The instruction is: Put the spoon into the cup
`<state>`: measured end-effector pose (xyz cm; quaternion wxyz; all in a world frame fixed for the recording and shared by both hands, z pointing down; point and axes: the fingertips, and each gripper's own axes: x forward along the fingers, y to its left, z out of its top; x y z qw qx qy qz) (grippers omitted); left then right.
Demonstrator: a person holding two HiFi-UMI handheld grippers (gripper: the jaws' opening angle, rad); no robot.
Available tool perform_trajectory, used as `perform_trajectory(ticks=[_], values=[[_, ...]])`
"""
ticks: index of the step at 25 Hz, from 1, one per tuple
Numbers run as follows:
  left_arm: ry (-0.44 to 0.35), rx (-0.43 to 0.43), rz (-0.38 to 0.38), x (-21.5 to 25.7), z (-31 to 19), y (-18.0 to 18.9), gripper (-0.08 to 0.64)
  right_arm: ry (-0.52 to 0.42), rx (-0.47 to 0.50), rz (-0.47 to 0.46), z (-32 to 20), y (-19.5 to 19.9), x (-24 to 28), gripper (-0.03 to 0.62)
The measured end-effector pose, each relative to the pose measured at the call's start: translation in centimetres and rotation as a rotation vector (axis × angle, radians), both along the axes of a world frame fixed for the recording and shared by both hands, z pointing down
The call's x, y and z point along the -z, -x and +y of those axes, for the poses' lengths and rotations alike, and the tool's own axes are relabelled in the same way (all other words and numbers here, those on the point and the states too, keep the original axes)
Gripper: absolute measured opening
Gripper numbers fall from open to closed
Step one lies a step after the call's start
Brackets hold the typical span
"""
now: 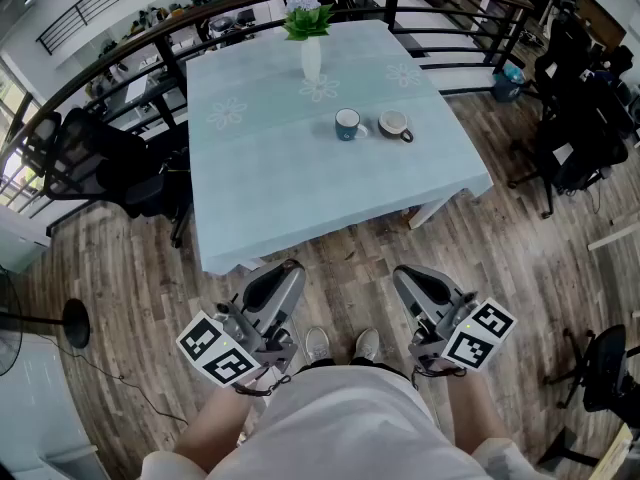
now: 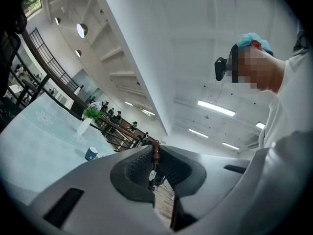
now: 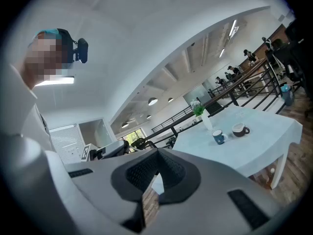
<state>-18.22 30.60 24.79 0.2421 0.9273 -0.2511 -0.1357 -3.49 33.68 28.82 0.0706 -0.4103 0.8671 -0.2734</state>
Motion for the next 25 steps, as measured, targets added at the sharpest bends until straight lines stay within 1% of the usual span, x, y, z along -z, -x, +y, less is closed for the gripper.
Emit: perform_trajectory(ticks=[7,12,19,25], values=[[0.004,-0.001,-0.003,-0.1,0.0,-0.2,0.052,-0.003,0.005,-0.001,-0.1,0.1,0.0,0.021],[0.007,0.003,-0.009,-0.2,0.4,-1.0,0.052,-0.004,0.029,0.063,0.2,0.2,-0.4,0.023],[0.006,0.017,-0.014,-0.3,0.8,-2.3,0.052,0.003,0.034,0.045,0.2,-1.4,-0.5,0.023],[0.001,0.037,-0.022,-0.4,1.2,-4.4,0.052,-0.001,0.052,0.027,0.2,-3.5,-0.6,0.023]])
